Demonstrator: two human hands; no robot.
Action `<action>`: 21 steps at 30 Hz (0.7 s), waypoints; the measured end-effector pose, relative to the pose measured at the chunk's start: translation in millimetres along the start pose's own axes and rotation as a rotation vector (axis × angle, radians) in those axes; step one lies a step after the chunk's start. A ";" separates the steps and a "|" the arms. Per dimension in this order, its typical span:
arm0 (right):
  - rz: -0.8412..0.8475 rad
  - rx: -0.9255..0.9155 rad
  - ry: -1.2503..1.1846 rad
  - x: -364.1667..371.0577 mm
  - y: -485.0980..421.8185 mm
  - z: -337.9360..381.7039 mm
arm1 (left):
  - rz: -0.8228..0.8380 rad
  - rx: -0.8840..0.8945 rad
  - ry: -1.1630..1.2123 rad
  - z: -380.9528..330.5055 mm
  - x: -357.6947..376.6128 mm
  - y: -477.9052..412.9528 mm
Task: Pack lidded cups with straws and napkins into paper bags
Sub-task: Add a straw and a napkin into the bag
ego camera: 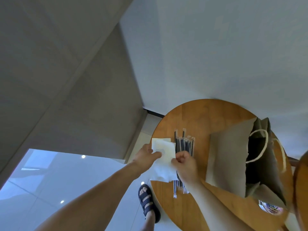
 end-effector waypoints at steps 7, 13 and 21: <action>-0.078 -0.057 -0.072 -14.7 -1.7 -12.4 | 0.017 -0.062 0.300 9.4 17.6 -0.2; -0.109 0.020 0.726 -20.2 -22.9 -51.4 | -0.066 -0.024 0.201 4.9 13.6 -1.6; -0.103 0.095 0.783 -24.4 -29.0 -52.3 | -0.079 -0.008 0.169 2.1 14.6 -3.5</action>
Point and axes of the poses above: each hand's wrist, its own y-axis away from the middle knuckle, its own x-axis out of the palm, z = x × y, the point moved 5 cm from there along -y, towards the middle knuckle, and after that the axes turned 8 degrees about y, right-handed, at the moved point
